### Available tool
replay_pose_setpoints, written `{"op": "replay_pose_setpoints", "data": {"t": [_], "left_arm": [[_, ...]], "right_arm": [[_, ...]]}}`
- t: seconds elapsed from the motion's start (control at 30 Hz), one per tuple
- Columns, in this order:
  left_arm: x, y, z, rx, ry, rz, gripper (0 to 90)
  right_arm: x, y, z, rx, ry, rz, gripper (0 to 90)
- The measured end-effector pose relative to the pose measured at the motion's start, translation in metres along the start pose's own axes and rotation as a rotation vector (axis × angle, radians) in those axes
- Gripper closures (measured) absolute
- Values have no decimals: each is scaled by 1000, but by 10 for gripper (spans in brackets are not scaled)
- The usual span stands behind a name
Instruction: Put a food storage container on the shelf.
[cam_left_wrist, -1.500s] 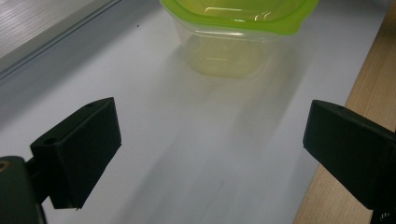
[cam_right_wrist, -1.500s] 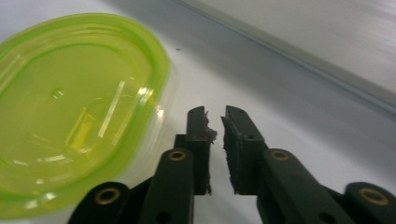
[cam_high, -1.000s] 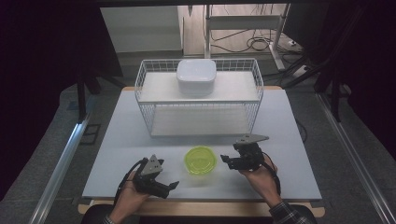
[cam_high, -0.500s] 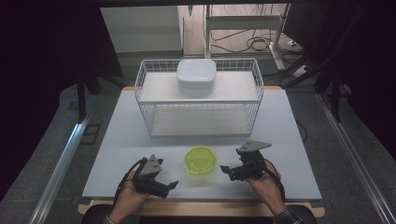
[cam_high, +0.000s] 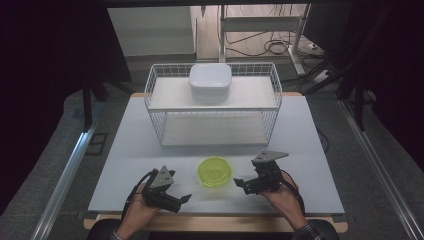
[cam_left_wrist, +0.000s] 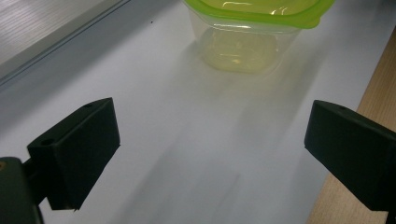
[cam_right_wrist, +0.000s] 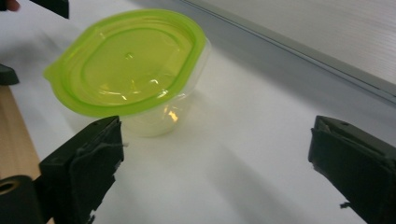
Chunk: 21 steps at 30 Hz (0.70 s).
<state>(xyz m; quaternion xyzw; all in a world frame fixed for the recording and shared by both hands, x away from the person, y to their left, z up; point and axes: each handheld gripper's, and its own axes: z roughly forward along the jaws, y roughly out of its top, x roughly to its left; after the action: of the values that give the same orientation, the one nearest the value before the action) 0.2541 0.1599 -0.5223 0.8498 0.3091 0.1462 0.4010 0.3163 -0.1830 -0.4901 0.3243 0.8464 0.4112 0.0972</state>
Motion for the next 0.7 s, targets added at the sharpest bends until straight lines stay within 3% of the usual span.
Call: {"op": "replay_pose_setpoints", "data": {"t": [0.3,0.7], "left_arm": [[0,0,2,6,-3,1,31],[-1,0,3,12,-4,5,32]], "right_arm": [[6,8,6,58,4,31,39],[3,23,10,19,97,64,282]]}}
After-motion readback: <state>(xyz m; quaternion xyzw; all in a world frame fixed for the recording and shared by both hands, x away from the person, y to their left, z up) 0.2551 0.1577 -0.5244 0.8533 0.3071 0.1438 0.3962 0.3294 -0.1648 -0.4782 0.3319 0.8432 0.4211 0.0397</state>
